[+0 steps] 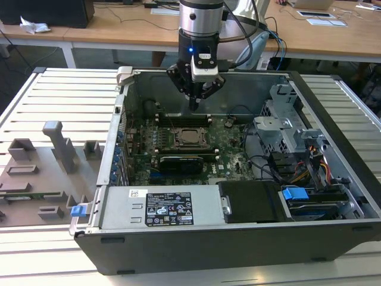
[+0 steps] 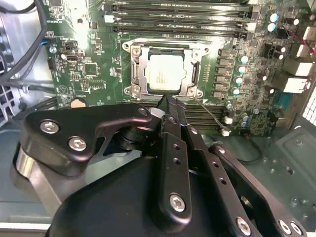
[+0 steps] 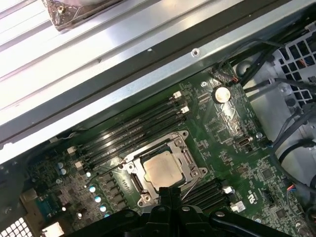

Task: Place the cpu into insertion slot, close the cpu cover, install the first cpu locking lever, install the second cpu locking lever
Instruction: 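Install the first cpu locking lever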

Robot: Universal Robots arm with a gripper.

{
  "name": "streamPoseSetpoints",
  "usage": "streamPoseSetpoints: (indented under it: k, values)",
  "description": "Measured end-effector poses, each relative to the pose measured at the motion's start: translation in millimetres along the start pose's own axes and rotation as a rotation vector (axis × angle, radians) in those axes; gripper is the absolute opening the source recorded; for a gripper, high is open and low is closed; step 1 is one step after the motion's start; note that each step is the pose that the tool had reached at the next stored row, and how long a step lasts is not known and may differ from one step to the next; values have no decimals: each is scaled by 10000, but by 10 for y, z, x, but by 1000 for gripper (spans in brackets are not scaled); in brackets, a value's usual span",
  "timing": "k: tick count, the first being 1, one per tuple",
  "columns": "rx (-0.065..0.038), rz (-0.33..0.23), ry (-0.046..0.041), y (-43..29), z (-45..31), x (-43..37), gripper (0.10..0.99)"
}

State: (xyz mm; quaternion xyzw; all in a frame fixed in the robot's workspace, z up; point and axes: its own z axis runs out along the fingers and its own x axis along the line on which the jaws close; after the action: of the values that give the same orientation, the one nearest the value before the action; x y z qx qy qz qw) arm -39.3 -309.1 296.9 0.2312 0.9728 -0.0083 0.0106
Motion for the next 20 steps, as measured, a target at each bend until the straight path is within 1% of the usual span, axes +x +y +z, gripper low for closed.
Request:
streamPoseSetpoints:
  k: [7, 9, 13, 20]
  values:
    - [-17, -675, -8, 0, 0, 0, 106]
    - [-26, -1045, -12, 0, 0, 0, 106]
    - [-39, -1554, -18, 0, 0, 0, 106]
    - [-54, -2204, -25, 0, 0, 0, 106]
